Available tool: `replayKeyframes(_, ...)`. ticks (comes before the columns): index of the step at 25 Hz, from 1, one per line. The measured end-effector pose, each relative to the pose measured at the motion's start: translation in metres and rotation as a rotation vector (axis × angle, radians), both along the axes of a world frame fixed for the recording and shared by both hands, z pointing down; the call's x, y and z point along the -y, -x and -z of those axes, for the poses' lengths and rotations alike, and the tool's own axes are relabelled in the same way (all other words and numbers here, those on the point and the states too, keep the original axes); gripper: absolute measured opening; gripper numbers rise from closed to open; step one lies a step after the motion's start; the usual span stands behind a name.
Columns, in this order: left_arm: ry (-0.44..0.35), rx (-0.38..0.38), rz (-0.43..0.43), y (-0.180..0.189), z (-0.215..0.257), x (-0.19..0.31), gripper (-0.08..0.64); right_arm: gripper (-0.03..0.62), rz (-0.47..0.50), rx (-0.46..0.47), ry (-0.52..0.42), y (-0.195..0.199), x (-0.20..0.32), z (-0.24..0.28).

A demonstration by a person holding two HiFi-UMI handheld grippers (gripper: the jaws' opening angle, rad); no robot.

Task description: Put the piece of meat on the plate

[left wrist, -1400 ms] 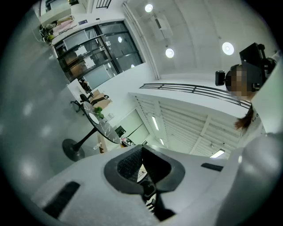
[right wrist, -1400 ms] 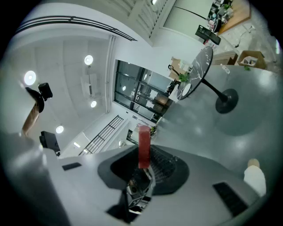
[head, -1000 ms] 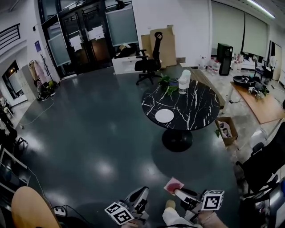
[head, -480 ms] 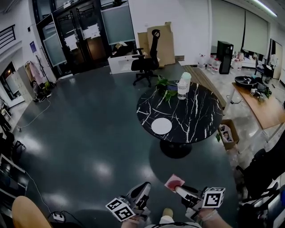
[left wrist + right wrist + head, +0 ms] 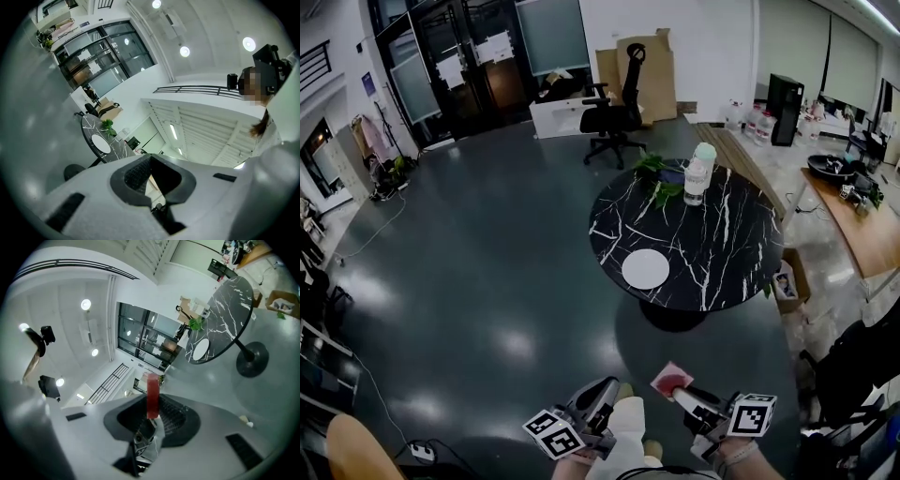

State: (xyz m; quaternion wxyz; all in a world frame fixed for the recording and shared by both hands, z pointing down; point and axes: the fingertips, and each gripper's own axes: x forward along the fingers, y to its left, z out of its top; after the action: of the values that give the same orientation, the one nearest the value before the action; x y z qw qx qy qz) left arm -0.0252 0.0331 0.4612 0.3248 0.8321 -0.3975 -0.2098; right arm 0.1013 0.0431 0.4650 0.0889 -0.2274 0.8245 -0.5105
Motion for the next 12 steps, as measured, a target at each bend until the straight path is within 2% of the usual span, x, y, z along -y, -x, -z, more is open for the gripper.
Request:
replayKeyframes(5, -0.002, -0.010, -0.049, -0.001, -0.013, 0.071, 0.009, 0.078, -0.055, -0.040, 0.040, -0.004, 0.061, -0.021)
replayKeyframes(12, -0.015, 0.000, -0.104, 0.015, -0.015, 0.181, 0.009, 0.078, -0.080, -0.088, 0.067, 0.024, 0.169, -0.039)
